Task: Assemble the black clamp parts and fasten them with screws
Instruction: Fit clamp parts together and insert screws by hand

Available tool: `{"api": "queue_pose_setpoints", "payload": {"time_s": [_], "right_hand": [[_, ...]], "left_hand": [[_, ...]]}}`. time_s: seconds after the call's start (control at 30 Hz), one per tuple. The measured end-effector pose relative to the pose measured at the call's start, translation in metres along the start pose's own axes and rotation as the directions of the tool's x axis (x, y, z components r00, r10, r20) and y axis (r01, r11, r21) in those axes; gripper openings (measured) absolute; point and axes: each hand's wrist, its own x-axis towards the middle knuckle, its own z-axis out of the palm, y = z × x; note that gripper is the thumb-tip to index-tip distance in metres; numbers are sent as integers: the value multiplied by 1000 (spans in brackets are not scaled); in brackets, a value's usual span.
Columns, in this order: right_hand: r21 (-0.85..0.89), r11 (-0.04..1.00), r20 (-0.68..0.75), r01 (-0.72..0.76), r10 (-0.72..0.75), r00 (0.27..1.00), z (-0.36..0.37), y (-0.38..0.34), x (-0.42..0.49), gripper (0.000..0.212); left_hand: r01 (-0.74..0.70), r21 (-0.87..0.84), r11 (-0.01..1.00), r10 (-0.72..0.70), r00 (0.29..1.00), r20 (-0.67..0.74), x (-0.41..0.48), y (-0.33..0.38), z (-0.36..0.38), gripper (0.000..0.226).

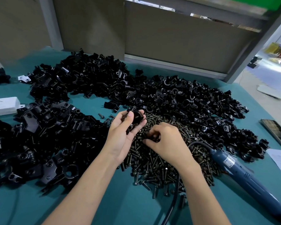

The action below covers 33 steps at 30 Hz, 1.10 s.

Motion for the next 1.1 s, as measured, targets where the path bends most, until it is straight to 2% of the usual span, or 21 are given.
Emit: {"api": "queue_pose_setpoints", "payload": {"time_s": [0.13, 0.27, 0.33, 0.43, 0.5, 0.63, 0.73, 0.83, 0.93, 1.1], "right_hand": [[-2, 1000, -23, 6, -6, 1000, 1, -1, 1, 12], [293, 956, -215, 32, 33, 976, -5, 5, -2, 9], [370, 924, -345, 93, 44, 938, -5, 6, -2, 13], [332, 921, -498, 207, -15, 867, -3, 3, 0, 15], [307, 915, -544, 261, -56, 837, -1, 2, 0, 14], [234, 929, -549, 287, -117, 827, 0, 3, 0, 12], [133, 930, -558, 343, -216, 802, -2, 4, 0, 14], [120, 916, -548, 383, -261, 795, -2, 6, 1, 18], [174, 911, -521, 375, -238, 820, -3, 7, 2, 16], [312, 910, -429, 275, -123, 895, -7, 10, 0, 17]], "left_hand": [[-2, 22, 1000, 2, 1000, 2, 1, 0, 0, 26], [5, 11, 1000, -5, 1000, 23, 1, -1, -1, 24], [16, 20, 1000, -17, 999, 50, 0, -1, 0, 20], [54, 17, 998, -55, 994, 96, -2, -1, 2, 24], [81, -2, 997, -80, 988, 136, -3, -1, 2, 29], [108, 23, 994, -110, 977, 181, -4, -2, 1, 33], [111, 31, 993, -115, 973, 201, -3, -2, 1, 32], [112, 41, 993, -118, 969, 218, -4, -1, 1, 32], [123, 44, 991, -130, 968, 215, -5, -1, 1, 32], [161, 31, 986, -164, 960, 228, -8, -1, 4, 37]]}}
